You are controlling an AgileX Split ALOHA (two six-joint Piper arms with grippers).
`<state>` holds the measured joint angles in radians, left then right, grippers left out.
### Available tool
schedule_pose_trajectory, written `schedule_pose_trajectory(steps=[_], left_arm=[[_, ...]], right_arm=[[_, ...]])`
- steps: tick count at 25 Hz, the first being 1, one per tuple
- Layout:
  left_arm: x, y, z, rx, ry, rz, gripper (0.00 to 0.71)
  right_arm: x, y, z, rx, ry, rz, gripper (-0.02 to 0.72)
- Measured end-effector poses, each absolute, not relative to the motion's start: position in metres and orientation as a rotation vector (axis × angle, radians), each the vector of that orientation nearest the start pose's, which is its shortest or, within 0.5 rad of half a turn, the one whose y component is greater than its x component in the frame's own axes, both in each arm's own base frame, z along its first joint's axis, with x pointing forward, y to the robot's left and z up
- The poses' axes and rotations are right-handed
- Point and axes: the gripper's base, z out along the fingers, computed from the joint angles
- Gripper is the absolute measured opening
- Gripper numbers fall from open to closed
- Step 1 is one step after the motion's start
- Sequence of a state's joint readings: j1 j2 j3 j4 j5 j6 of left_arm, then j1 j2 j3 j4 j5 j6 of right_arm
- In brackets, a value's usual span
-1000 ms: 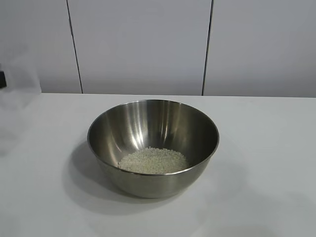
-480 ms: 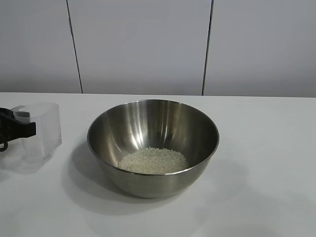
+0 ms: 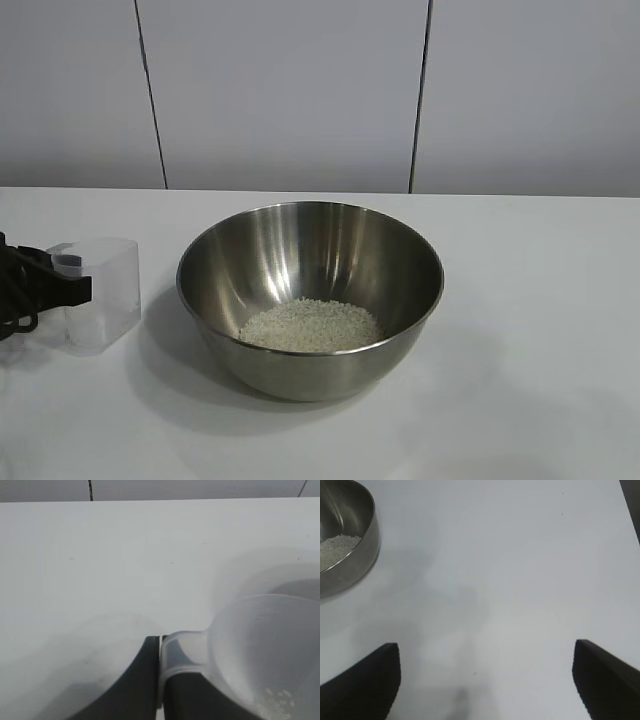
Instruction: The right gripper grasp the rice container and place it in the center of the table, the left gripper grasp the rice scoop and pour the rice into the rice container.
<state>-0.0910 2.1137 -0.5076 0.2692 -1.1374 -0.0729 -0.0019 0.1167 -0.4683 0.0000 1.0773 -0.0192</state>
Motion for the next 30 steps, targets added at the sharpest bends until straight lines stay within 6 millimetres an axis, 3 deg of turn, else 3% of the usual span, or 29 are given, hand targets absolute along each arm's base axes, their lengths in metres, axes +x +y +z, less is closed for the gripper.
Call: schedule_pose_trajectory(steps=[2, 8, 11, 17, 21, 30], left_arm=[[0.291, -0.051, 0.061, 0.322, 1.941, -0.291, 0.105], [0.289, -0.053, 0.061, 0.346, 1.938, -0.308, 0.396], [0.28, -0.052, 0.057, 0.344, 1.967, -0.313, 0.472], [0.254, -0.05, 0.052, 0.341, 2.045, -0.324, 0.524], [0.239, -0.047, 0.062, 0.323, 2.051, -0.313, 0.542], [0.222, -0.043, 0.118, 0.318, 1.921, -0.255, 0.543]], right_arm=[[0.015, 0.0, 0.266, -0.019, 2.209, -0.012, 0.639], [0.015, 0.0, 0.266, -0.019, 2.209, -0.012, 0.639], [0.015, 0.0, 0.266, -0.019, 2.209, -0.012, 0.639], [0.015, 0.0, 0.266, -0.019, 2.209, -0.012, 0.639], [0.015, 0.0, 0.266, -0.019, 2.208, -0.012, 0.639], [0.015, 0.0, 0.266, -0.019, 2.208, -0.012, 0.639]])
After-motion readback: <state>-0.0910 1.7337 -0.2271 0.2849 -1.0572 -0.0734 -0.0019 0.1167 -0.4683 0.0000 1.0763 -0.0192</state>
